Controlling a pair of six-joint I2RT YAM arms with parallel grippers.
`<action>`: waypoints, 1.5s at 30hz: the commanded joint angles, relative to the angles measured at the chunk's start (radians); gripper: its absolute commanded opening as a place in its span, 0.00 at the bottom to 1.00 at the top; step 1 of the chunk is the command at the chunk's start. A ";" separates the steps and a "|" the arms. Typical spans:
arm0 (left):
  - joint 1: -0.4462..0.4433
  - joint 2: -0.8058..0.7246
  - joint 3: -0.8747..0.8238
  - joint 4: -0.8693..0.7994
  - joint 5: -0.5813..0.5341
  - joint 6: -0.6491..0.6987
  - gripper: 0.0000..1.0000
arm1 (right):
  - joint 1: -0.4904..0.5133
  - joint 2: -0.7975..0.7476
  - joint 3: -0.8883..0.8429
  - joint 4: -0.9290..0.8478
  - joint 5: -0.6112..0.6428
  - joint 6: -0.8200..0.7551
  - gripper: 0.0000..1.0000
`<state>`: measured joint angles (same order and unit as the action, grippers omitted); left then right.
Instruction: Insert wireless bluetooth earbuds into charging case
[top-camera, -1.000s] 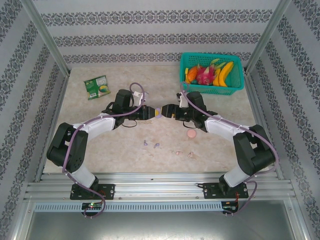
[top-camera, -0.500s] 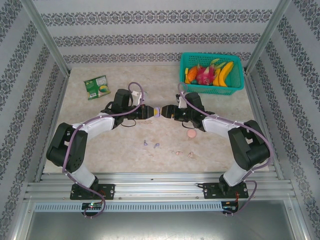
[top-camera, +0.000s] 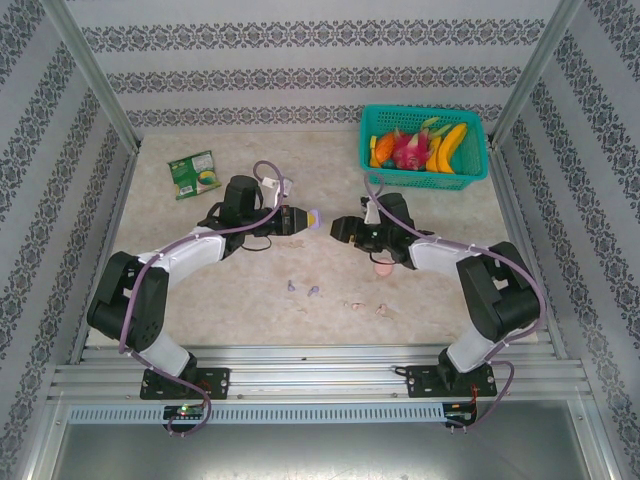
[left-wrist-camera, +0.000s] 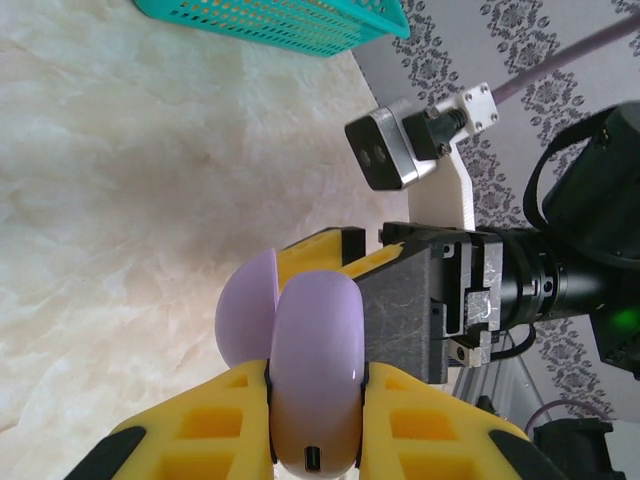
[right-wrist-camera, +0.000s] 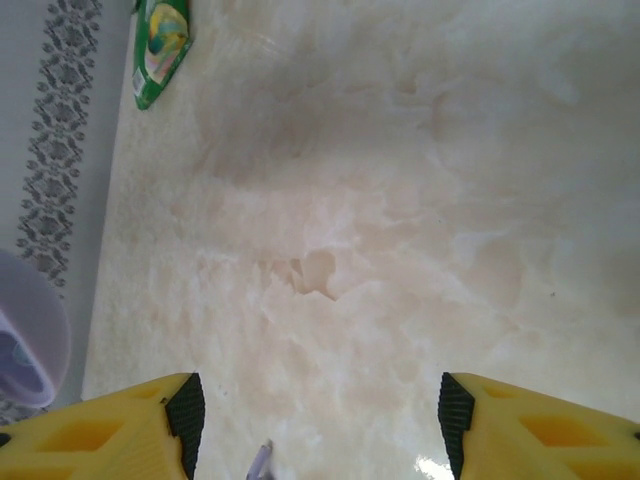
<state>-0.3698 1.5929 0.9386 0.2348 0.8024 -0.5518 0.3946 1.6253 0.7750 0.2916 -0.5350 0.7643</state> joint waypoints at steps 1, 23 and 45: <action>0.021 -0.001 -0.040 0.154 0.021 -0.076 0.00 | 0.000 -0.031 -0.034 0.148 -0.035 0.134 0.64; 0.040 0.076 -0.127 0.540 0.041 -0.313 0.00 | 0.053 0.129 -0.015 0.565 -0.025 0.440 0.48; 0.041 0.074 -0.126 0.495 0.039 -0.283 0.00 | 0.016 0.043 -0.080 0.557 -0.025 0.423 0.45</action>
<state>-0.3325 1.6653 0.8116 0.7185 0.8192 -0.8463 0.4206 1.6985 0.7040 0.8055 -0.5591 1.2053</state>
